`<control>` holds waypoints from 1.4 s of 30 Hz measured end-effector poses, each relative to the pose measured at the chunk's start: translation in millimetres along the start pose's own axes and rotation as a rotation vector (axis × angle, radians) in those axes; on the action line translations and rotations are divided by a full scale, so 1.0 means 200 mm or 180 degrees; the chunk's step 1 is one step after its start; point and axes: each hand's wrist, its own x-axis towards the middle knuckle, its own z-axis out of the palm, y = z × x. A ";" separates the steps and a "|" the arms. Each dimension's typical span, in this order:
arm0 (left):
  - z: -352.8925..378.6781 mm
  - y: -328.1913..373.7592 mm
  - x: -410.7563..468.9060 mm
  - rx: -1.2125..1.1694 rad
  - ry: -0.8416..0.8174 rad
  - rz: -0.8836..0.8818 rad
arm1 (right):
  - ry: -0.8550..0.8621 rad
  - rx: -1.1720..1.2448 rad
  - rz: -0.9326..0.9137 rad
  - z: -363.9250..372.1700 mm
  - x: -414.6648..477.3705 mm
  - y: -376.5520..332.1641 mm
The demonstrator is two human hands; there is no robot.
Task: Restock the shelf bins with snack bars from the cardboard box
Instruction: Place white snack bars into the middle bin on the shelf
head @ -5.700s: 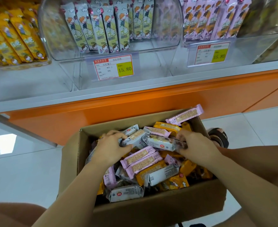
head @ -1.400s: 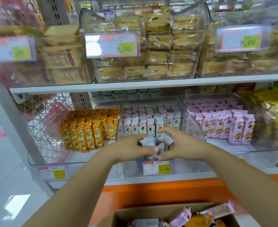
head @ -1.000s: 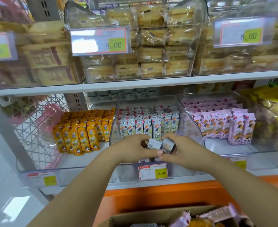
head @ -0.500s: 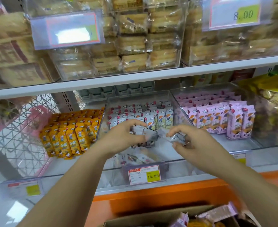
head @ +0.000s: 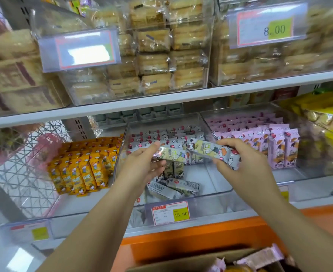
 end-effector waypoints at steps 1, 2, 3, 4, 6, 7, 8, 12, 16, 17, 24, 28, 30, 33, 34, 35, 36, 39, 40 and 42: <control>0.00 0.00 0.00 -0.0049 -0.0005 0.0014 | 0.0018 0.0065 0.0057 0.00 0.00 0.00; 0.01 0.00 0.00 -0.0104 -0.0048 0.0012 | 0.0066 0.0138 0.0087 0.00 0.00 0.01; 0.01 0.00 -0.01 -0.0205 -0.0093 -0.0006 | 0.0144 0.0201 0.0094 -0.01 0.00 0.01; 0.02 0.00 -0.02 -0.0353 -0.0133 -0.0055 | 0.0248 0.0230 0.0077 -0.01 0.00 0.01; 0.04 0.00 -0.03 -0.0733 -0.0183 -0.0217 | 0.0357 0.0178 -0.0013 -0.03 0.01 0.02; 0.04 0.00 -0.04 -0.0954 -0.0202 -0.0305 | 0.0337 0.0161 -0.0055 -0.03 0.01 0.02; 0.05 0.00 -0.04 -0.1167 -0.0209 -0.0376 | 0.0306 0.0189 -0.0103 -0.04 0.01 0.01; 0.08 -0.03 -0.07 -0.1659 -0.0379 -0.0564 | 0.0085 0.0432 -0.0129 -0.04 0.01 0.00; 0.11 -0.03 -0.12 -0.1454 -0.1004 -0.0685 | -0.0318 0.0725 0.0195 -0.06 0.03 0.00; 0.12 -0.03 -0.12 -0.1208 -0.1087 -0.0637 | -0.0380 0.0847 0.0327 -0.07 0.04 0.01; 0.11 -0.07 -0.12 0.0903 -0.1575 0.0462 | -0.0585 0.1727 0.0791 -0.10 0.06 0.01; 0.10 -0.09 -0.10 0.2080 -0.1766 0.0901 | -0.0797 0.1723 0.0652 -0.11 0.07 -0.02; 0.11 -0.10 -0.09 0.2334 -0.1739 0.1045 | -0.0885 0.1391 0.0516 -0.10 0.06 -0.03; 0.13 -0.08 -0.08 0.2458 -0.1612 0.1218 | -0.0998 0.0946 0.0275 -0.09 0.06 -0.05; 0.13 -0.06 -0.09 0.2370 -0.1584 0.1242 | -0.1033 0.0878 0.0220 -0.08 0.06 -0.05; 0.14 -0.04 -0.09 0.2360 -0.1526 0.1293 | -0.1065 0.0841 0.0185 -0.08 0.06 -0.05; 0.14 -0.02 -0.10 0.2442 -0.1469 0.1360 | -0.1072 0.0797 0.0157 -0.07 0.07 -0.04; 0.15 0.04 -0.12 0.2786 -0.1445 0.1528 | -0.0988 0.0681 0.0116 -0.05 0.08 -0.03; 0.16 0.06 -0.12 0.2892 -0.1453 0.1595 | -0.0949 0.0653 0.0086 -0.05 0.09 -0.02; 0.18 0.09 -0.11 0.3189 -0.1498 0.1785 | -0.0911 0.0545 0.0004 -0.03 0.10 -0.01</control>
